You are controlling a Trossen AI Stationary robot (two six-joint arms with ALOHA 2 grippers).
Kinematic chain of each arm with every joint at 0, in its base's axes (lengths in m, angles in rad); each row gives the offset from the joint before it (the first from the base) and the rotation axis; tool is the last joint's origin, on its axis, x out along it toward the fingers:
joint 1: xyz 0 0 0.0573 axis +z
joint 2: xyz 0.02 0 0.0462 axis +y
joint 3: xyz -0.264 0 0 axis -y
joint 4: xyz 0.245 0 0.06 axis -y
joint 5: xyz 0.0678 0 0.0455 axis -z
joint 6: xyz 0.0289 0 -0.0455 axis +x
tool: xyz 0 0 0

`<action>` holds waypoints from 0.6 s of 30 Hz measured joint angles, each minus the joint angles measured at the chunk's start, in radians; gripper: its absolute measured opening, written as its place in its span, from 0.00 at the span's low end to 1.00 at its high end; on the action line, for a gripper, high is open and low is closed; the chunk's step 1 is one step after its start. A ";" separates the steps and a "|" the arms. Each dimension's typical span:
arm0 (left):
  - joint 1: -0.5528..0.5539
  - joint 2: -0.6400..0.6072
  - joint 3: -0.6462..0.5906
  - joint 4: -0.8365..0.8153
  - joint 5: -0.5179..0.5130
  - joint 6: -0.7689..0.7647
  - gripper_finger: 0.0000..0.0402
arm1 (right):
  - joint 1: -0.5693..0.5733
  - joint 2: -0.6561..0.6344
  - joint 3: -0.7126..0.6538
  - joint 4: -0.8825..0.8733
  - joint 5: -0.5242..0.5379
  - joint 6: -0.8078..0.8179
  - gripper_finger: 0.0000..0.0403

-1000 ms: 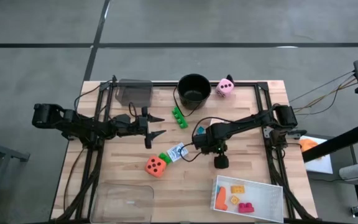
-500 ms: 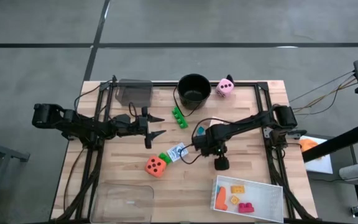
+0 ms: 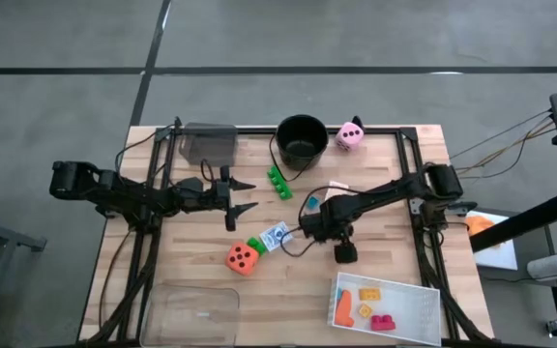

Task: Pick & Place Toys
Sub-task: Put the red game piece into the white bin

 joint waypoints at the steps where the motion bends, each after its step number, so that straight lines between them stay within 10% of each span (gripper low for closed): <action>1: 0.000 0.000 0.000 0.000 0.000 0.000 0.63 | -0.002 -0.011 0.000 0.004 0.066 0.012 0.68; 7: 0.000 0.000 0.000 0.000 -0.004 -0.001 0.63 | -0.005 -0.070 0.016 0.017 0.254 0.068 0.68; 18: 0.000 0.000 0.000 0.000 -0.004 -0.004 0.63 | -0.003 -0.128 0.025 0.014 0.088 0.013 0.68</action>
